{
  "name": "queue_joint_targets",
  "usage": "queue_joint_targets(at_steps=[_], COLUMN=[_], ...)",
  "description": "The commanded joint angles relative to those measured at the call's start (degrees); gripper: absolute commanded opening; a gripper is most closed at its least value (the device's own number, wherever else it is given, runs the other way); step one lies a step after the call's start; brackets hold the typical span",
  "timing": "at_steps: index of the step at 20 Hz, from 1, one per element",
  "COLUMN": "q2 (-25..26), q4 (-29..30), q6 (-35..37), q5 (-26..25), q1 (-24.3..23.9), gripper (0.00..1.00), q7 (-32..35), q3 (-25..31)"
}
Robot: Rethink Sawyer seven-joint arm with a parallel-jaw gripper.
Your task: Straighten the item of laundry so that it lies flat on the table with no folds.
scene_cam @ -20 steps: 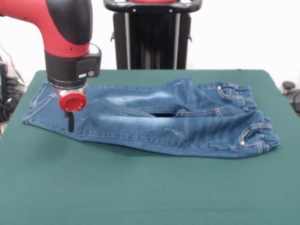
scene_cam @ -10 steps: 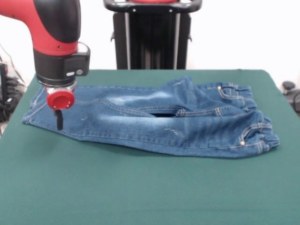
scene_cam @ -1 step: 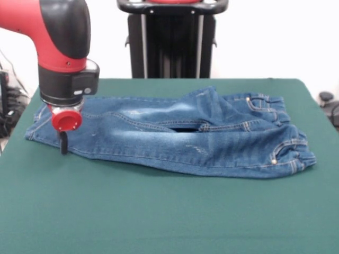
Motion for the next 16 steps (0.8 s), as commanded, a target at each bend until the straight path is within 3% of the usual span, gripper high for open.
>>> queue_joint_targets(at_steps=[1,8,16], q2=[3.54,2.7,3.61], q4=[6.92,9.76,9.15], q6=[-4.4,-5.56,-4.75], q5=[-2.96,-3.73,-3.55], q1=[-0.26,-1.45,-3.2], gripper=[1.0,1.0,1.0], q7=[-1.16,-2.11,-3.61], q3=[3.3,4.04,5.58])
